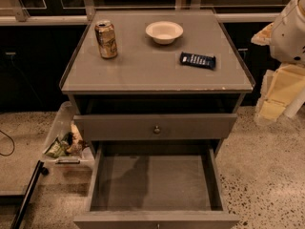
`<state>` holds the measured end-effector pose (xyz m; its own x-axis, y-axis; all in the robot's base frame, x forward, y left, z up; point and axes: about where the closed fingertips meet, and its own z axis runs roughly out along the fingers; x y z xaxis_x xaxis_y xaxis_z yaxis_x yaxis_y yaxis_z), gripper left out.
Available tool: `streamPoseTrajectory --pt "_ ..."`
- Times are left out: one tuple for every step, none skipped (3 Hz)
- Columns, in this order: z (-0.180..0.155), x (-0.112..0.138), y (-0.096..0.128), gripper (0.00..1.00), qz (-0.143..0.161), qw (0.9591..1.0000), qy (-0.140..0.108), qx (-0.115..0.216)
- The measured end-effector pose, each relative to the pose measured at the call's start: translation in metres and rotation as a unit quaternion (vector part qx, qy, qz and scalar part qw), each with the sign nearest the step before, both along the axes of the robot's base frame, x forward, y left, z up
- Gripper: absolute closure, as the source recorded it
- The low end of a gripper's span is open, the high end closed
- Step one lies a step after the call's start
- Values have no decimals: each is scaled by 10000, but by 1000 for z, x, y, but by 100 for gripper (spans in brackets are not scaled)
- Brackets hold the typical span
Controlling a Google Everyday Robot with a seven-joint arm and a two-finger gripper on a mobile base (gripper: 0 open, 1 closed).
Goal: Place rxbar blueberry into middle drawer
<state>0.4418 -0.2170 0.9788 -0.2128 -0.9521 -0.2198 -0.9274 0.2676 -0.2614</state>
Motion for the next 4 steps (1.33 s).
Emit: streamPoseTrajectory --pt "-2 9 2 0 7 9999 -77 66" --pt "-10 39 0 0 123 9991 -248 309" --pt "-22 78 -9 0 148 9968 -397 677" --pt "-33 115 -20 0 218 9906 -553 1233"
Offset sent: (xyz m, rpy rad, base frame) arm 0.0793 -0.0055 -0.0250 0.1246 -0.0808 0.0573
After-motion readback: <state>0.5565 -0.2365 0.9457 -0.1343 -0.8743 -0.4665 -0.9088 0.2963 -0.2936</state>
